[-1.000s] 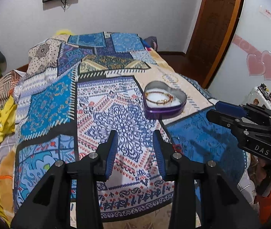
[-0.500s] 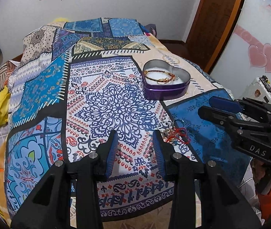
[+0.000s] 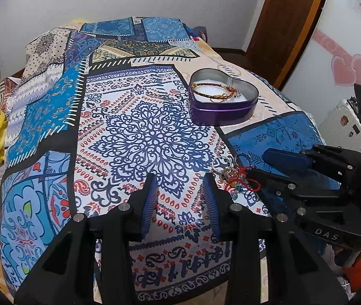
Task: Organize jewelry
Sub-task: 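Withdraw both tools from the tin toward the tasseled keyrings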
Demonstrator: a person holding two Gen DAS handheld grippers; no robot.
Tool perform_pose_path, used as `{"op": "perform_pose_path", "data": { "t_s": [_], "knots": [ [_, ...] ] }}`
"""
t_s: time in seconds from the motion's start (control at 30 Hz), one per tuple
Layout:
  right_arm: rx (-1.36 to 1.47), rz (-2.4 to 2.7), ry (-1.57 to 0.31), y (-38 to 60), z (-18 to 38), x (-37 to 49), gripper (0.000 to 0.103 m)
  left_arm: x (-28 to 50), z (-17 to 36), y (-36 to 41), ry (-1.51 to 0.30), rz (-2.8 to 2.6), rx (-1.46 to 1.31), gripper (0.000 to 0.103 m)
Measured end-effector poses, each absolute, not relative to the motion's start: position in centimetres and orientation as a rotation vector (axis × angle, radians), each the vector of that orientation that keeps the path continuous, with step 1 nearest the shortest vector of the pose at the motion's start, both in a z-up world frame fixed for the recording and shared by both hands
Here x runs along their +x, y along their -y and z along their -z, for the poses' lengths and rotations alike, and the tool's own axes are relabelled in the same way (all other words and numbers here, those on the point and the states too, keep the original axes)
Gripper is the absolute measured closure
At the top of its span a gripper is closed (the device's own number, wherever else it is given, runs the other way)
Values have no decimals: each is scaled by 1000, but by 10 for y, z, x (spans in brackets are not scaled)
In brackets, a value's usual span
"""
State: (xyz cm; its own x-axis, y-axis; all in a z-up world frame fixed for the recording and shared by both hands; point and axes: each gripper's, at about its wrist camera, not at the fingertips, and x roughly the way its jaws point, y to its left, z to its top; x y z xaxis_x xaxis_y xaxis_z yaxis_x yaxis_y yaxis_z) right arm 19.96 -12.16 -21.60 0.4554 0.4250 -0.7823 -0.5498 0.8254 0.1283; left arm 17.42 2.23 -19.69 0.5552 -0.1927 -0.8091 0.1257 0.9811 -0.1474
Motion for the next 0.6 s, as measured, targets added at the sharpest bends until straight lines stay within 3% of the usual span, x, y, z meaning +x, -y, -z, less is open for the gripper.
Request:
{"op": "perform_pose_path", "data": {
  "t_s": [0.6],
  "knots": [
    [-218, -611, -893, 107, 220, 204, 67, 180, 202, -26, -970, 183, -88, 66]
  ]
}}
